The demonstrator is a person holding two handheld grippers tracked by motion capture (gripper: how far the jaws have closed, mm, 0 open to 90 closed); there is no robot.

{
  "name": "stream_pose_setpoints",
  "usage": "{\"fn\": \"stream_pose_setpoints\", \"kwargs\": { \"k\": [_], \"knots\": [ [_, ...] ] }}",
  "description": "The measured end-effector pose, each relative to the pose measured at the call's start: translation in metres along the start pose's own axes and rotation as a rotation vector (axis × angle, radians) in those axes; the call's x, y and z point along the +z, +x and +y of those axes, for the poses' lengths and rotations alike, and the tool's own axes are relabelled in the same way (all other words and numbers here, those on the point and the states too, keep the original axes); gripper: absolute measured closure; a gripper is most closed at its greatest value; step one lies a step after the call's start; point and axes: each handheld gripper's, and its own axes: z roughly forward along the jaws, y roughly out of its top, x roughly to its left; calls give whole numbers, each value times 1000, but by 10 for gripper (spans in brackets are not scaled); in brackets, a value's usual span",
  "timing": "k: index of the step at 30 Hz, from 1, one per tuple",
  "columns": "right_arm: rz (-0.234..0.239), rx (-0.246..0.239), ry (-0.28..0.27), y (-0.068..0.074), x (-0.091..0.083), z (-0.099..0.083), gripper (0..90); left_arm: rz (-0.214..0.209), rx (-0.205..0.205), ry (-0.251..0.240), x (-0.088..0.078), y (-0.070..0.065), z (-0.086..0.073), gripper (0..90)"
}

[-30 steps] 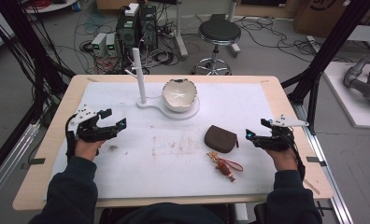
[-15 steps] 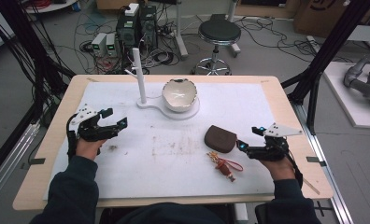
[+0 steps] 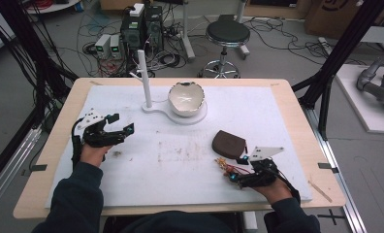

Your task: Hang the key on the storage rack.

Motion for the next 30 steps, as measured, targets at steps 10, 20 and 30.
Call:
{"fn": "stream_pose_setpoints", "kwargs": {
  "k": [10,20,30],
  "knots": [
    [-145,-22,54,-5,9,4,440,-9,-3,5,-1,-2,-2,210],
    [-59,-6,81,1,-6,2,488,-5,-4,9,0,-1,-3,211],
    [-148,-59,107,-3,1,-1,393,-3,-11,6,-1,0,-3,212]
  ]
}}
